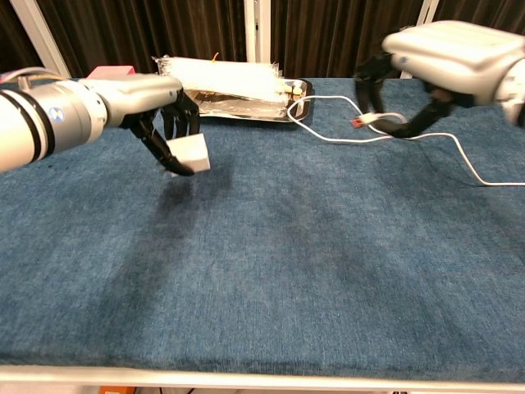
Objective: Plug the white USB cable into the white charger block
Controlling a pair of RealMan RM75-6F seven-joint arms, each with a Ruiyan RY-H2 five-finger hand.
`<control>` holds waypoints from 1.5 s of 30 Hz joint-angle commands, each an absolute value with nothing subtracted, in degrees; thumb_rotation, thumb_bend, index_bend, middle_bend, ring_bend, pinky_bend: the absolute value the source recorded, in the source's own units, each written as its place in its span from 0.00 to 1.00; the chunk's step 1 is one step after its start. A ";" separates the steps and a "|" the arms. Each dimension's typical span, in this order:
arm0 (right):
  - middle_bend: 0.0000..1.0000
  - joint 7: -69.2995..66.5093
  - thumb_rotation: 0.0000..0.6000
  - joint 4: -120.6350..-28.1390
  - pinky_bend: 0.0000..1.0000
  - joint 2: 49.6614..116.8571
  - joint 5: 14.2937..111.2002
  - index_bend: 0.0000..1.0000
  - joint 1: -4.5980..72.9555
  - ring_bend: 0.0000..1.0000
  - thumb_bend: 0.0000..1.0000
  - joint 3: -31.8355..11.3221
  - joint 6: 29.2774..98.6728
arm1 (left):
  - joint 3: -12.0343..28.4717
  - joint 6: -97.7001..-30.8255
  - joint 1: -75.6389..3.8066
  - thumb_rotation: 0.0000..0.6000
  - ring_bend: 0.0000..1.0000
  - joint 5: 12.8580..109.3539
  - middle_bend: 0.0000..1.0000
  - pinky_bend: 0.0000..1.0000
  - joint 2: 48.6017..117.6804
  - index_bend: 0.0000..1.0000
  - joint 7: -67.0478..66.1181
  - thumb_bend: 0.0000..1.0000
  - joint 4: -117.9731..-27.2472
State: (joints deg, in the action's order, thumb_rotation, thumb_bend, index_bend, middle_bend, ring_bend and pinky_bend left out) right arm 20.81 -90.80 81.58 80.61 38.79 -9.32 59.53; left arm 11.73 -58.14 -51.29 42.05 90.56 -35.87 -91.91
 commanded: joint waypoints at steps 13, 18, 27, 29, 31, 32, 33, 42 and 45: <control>0.53 37.66 1.00 -86.04 0.09 97.49 60.82 0.63 48.56 0.35 0.38 -16.84 55.97 | 14.14 -63.84 -54.64 0.81 0.41 35.36 0.52 0.18 91.30 0.52 -41.99 0.20 -95.76; 0.53 39.22 1.00 -83.88 0.09 100.50 56.60 0.64 50.89 0.35 0.38 -18.44 56.28 | 14.21 -65.42 -55.41 0.80 0.41 34.78 0.52 0.18 92.12 0.52 -43.41 0.20 -95.91; 0.53 38.70 1.00 -81.64 0.09 103.34 52.32 0.64 53.15 0.35 0.38 -19.76 56.87 | 14.14 -66.99 -56.54 0.80 0.41 34.92 0.53 0.18 93.91 0.52 -45.04 0.20 -95.52; 0.53 38.62 1.00 -81.51 0.09 103.48 51.73 0.64 53.42 0.35 0.38 -19.74 56.84 | 14.16 -67.22 -56.80 0.81 0.41 34.81 0.52 0.18 94.24 0.52 -45.48 0.20 -95.37; 0.53 38.73 1.00 -81.29 0.09 103.64 51.08 0.64 53.76 0.35 0.38 -19.63 56.83 | 14.24 -67.42 -57.13 0.81 0.41 34.68 0.52 0.18 94.54 0.52 -46.02 0.20 -95.29; 0.53 38.75 1.00 -81.22 0.09 103.71 50.81 0.64 53.90 0.35 0.38 -19.61 56.85 | 14.30 -67.48 -57.29 0.81 0.41 34.58 0.52 0.18 94.67 0.52 -46.25 0.20 -95.27; 0.53 38.70 1.00 -81.18 0.09 103.81 50.50 0.64 54.06 0.35 0.38 -19.60 56.88 | 14.35 -67.61 -57.49 0.81 0.41 34.45 0.52 0.18 94.83 0.52 -46.61 0.20 -95.27; 0.53 38.10 1.00 -81.16 0.09 103.98 49.49 0.64 54.84 0.35 0.38 -19.18 57.50 | 14.86 -68.23 -58.82 0.81 0.41 33.06 0.53 0.18 95.80 0.52 -48.84 0.20 -95.14; 0.53 38.05 1.00 -81.09 0.09 104.00 49.33 0.64 55.09 0.35 0.38 -18.98 57.67 | 15.01 -68.27 -59.13 0.81 0.41 32.79 0.53 0.18 96.05 0.52 -49.14 0.20 -95.10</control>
State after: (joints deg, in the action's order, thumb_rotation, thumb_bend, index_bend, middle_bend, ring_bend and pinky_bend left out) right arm 38.05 -81.10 103.99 49.34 55.08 -18.99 57.66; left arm 14.99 -68.26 -59.10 32.82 96.02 -49.11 -95.11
